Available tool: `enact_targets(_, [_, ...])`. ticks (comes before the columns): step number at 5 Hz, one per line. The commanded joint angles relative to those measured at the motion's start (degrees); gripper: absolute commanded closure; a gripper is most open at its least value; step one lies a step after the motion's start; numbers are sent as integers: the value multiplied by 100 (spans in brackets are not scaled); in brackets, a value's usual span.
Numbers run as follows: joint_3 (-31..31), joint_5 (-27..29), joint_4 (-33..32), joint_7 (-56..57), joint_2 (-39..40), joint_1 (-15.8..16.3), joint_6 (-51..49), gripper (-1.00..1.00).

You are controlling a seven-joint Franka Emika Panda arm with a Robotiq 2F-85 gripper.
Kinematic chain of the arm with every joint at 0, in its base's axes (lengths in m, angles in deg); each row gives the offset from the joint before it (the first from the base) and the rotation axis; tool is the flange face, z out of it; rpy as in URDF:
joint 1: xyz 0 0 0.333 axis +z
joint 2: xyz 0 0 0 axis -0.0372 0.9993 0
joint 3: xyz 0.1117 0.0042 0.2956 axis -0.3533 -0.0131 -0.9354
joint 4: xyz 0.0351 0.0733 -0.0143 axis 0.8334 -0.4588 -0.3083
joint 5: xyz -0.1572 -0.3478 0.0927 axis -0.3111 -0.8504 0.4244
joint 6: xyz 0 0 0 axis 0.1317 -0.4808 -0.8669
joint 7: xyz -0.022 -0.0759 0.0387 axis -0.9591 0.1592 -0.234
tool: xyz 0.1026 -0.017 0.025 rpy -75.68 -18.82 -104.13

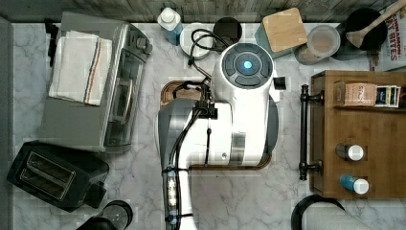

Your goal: Open the drawer.

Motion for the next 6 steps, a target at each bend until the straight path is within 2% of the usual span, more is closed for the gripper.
enact_targets(1, [-1, 42, -1, 5, 0, -3, 0, -100])
enact_targets(2, [-3, -354, -494, 304, -221, 22, 491, -100])
enact_targets(3, [98, -643, -643, 1498, -435, -121, 353, -100])
enact_targets(4, [312, -753, -920, 2867, -681, -322, 592, -100])
enact_targets(6, [568, -852, -1218, 4452, -690, -789, 1181, -100])
